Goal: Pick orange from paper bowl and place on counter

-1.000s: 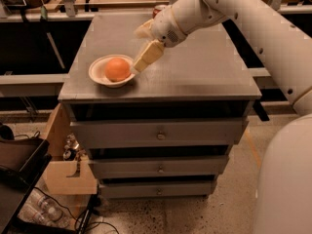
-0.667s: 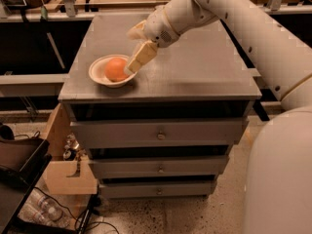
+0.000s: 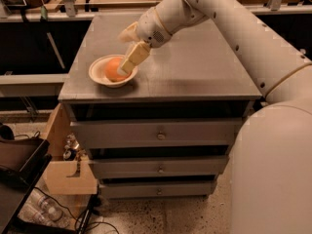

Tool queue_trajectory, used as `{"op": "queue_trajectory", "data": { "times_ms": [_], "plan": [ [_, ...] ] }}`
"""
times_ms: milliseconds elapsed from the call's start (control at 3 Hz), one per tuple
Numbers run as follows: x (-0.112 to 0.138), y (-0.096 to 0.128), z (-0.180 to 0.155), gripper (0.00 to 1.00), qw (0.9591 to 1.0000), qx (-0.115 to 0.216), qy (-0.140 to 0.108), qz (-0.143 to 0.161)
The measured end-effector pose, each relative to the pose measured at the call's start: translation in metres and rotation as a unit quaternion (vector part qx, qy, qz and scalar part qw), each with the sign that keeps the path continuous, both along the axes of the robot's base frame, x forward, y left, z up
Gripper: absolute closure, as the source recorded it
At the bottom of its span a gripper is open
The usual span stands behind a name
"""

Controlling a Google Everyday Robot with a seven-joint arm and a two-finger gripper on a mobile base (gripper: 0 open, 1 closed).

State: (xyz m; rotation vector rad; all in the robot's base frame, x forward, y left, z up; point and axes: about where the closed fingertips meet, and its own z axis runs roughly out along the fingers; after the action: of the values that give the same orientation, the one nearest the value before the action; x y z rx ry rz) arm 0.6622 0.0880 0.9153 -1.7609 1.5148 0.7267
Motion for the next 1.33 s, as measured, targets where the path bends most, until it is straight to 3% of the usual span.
{"op": "queue_trajectory", "data": {
  "times_ms": [1000,1333],
  "plan": [
    [0.001,0.015,-0.017,0.24,0.9997,0.001,0.015,0.018],
    [0.002,0.023,-0.030,0.34,0.9991,0.008,0.028,0.031]
  ]
}}
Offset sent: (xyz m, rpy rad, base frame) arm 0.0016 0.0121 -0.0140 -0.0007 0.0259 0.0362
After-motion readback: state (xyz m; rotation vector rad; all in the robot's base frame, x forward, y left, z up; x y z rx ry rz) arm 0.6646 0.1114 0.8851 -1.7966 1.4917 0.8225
